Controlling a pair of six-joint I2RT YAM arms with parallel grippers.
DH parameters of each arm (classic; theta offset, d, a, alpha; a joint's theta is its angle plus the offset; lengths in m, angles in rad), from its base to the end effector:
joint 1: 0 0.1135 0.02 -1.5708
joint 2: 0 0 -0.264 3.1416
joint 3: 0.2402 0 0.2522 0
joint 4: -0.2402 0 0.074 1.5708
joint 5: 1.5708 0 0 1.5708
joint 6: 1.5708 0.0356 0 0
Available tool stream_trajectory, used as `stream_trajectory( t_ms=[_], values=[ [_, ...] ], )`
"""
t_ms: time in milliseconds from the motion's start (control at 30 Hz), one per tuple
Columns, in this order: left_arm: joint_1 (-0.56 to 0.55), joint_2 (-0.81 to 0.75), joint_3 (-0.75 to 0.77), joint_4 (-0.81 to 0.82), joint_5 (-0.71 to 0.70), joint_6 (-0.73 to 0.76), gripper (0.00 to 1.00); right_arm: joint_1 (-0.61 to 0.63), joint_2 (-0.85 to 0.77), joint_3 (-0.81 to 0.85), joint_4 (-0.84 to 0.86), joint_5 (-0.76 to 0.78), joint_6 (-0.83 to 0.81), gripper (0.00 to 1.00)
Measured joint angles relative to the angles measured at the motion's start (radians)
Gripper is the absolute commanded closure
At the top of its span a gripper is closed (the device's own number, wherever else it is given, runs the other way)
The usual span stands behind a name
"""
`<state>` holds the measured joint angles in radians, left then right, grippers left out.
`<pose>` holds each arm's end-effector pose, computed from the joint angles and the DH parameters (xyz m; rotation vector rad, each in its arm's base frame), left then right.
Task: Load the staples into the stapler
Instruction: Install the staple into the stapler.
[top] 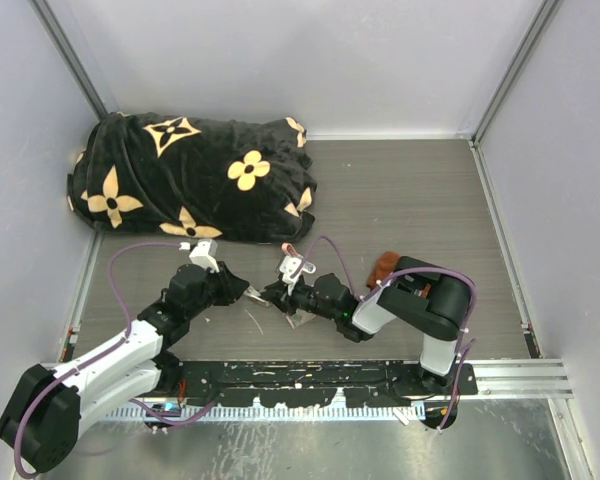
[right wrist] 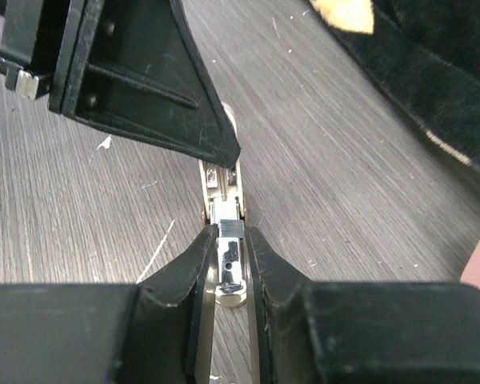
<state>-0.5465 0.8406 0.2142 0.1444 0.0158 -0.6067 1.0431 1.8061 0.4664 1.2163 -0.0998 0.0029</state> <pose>0.1489 -0.0912 0.1644 -0.0540 2.1332 -0.7184 0.1503 0.2650 0.1321 -0.9465 1.4958 0.8570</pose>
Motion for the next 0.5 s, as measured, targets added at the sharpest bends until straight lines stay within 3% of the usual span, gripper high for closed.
stream_trajectory(
  t_ms=[500],
  values=[
    [0.0, 0.006, -0.002, 0.02, 0.006, 0.002, 1.0, 0.0, 0.043, 0.021, -0.046, -0.018, 0.001, 0.92]
  ],
)
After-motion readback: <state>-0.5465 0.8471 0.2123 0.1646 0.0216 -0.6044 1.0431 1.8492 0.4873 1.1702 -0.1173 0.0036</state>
